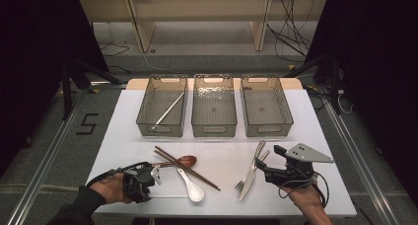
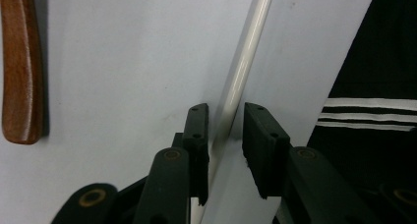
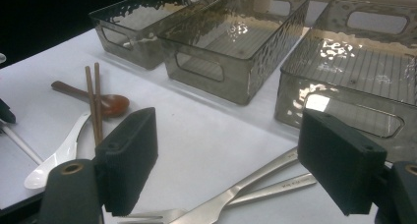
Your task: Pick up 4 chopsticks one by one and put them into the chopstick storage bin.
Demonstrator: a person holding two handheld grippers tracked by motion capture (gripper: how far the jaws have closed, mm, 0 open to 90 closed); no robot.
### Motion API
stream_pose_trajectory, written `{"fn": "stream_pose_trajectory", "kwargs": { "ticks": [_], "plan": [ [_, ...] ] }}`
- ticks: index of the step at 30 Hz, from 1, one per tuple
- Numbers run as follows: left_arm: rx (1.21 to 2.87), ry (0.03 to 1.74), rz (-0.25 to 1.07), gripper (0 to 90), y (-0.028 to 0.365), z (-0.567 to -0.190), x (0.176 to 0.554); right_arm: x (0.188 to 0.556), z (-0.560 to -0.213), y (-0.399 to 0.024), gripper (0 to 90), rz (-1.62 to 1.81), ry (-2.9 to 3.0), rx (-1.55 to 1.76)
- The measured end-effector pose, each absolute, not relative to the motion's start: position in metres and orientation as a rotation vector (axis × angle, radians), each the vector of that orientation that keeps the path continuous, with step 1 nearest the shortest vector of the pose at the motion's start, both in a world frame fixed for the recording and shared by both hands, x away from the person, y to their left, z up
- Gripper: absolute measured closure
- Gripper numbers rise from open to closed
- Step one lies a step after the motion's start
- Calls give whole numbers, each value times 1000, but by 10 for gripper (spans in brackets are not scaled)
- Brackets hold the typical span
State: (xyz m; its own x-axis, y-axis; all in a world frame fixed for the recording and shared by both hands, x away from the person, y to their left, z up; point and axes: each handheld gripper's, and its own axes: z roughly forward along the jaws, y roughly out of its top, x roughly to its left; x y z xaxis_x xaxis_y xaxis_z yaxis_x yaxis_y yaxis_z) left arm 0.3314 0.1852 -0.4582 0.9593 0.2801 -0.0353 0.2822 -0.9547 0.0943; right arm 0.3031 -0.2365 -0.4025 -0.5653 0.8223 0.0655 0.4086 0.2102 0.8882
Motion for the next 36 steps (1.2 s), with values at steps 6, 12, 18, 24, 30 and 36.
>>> {"fn": "stream_pose_trajectory", "kwargs": {
  "ticks": [6, 12, 18, 24, 30, 36],
  "plan": [
    [3018, 427, -38, 752, 185, -460, 331, 303, -403, -236, 242, 1314, 2069, 1139],
    [3024, 417, -31, 770, 184, -461, 332, 303, -403, -236, 242, 1312, 2070, 1141],
    [3041, 375, -27, 777, 183, -460, 332, 303, -403, -236, 242, 1309, 2070, 1140],
    [3050, 335, -35, 800, 182, -461, 330, 303, -403, -236, 242, 1311, 2070, 1141],
    [3052, 312, -54, 815, 182, -461, 328, 303, -403, -236, 242, 1308, 2070, 1142],
    [3063, 291, -83, 833, 182, -461, 327, 303, -403, -237, 242, 1307, 2071, 1144]
  ]
}}
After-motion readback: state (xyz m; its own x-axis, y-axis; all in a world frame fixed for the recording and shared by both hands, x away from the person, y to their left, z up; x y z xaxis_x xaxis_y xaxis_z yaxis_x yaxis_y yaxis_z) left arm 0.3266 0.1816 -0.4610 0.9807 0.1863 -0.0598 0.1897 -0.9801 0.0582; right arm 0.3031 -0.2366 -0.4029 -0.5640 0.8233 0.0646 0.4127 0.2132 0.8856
